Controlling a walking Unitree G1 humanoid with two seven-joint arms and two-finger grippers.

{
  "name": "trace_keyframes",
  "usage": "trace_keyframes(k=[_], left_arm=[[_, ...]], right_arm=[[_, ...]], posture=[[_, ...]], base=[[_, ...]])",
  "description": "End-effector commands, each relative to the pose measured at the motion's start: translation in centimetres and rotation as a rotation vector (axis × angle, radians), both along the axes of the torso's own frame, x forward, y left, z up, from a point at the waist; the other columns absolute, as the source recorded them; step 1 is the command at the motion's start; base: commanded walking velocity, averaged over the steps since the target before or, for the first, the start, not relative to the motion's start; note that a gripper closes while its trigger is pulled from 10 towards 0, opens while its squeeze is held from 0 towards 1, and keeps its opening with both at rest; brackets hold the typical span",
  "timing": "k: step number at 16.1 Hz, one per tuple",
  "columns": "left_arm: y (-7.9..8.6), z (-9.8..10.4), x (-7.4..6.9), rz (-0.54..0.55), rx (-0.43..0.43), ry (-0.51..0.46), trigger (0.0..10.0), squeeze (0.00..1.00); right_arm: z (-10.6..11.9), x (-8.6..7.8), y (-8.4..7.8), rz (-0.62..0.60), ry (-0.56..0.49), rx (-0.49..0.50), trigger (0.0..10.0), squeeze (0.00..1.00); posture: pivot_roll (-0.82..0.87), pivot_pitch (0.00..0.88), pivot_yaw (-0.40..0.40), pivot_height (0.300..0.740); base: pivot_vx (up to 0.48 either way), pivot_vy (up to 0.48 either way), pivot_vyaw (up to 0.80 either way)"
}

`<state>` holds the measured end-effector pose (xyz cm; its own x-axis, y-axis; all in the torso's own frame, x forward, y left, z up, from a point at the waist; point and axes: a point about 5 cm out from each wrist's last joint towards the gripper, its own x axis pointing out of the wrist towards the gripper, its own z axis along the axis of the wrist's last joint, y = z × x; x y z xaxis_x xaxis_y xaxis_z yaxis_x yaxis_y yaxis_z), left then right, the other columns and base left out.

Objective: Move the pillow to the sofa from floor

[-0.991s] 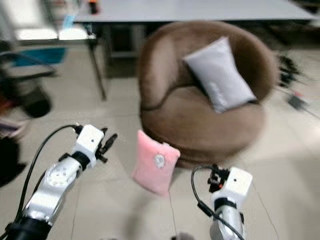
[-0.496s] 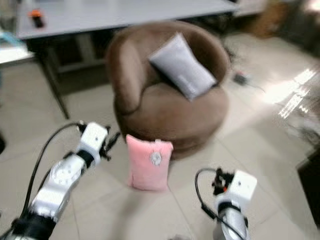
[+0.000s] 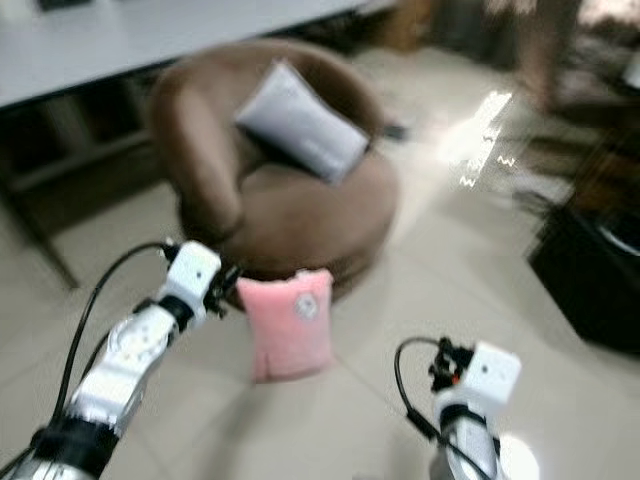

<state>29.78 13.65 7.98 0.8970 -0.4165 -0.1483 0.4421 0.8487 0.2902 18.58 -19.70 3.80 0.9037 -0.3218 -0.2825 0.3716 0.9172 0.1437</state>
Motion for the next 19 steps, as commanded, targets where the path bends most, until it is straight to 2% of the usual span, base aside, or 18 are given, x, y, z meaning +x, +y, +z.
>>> trace_keyframes(k=[1, 6, 9, 11, 13, 16, 17, 19], left_arm=[[-0.9, 0.1, 0.0, -0.033, -0.004, -0.011, 10.0, 0.00], [-0.8, 0.0, 0.0, -0.022, -0.012, -0.010, 10.0, 0.00], [-0.6, -0.3, -0.3, 0.010, -0.026, -0.004, 10.0, 0.00], [-0.1, -0.4, -0.9, 0.035, -0.027, 0.000, 10.0, 0.00], [1.2, -0.7, -2.2, 0.064, -0.022, 0.015, 10.0, 0.00], [2.3, -0.4, -3.6, 0.092, -0.015, 0.023, 10.0, 0.00], [2.7, 0.0, -4.2, 0.102, -0.009, 0.020, 10.0, 0.00], [3.0, 0.3, -4.3, 0.114, -0.005, 0.017, 10.0, 0.00]], right_arm=[[0.0, -0.1, -0.3, -0.023, 0.001, 0.008, 10.0, 0.00], [0.5, 0.2, 0.2, 0.032, -0.019, -0.028, 10.0, 0.00], [1.2, 1.1, 0.8, 0.118, -0.042, -0.080, 10.0, 0.00], [1.6, 2.2, 1.1, 0.183, -0.062, -0.122, 10.0, 0.00], [2.3, 4.6, 1.8, 0.303, -0.113, -0.195, 10.0, 0.00], [2.7, 6.8, 2.3, 0.417, -0.156, -0.251, 10.0, 0.00], [2.7, 7.4, 1.9, 0.425, -0.159, -0.263, 10.0, 0.00], [2.5, 7.6, 1.4, 0.397, -0.163, -0.245, 10.0, 0.00]], posture=[[-0.03, 0.007, 0.024, 0.740], [-0.03, 0.007, 0.019, 0.740], [-0.02, 0.010, -0.004, 0.740], [0.01, 0.014, -0.028, 0.740], [0.03, 0.014, -0.040, 0.740], [0.08, 0.017, -0.048, 0.740], [0.09, 0.019, -0.056, 0.740], [0.10, 0.023, -0.061, 0.740]], base=[[0.000, 0.480, -0.79], [0.000, 0.480, -0.79], [0.000, 0.480, -0.79], [0.000, 0.480, -0.79], [0.000, 0.480, -0.79], [0.000, 0.480, -0.79], [0.000, 0.480, -0.79], [0.000, 0.480, -0.79]])
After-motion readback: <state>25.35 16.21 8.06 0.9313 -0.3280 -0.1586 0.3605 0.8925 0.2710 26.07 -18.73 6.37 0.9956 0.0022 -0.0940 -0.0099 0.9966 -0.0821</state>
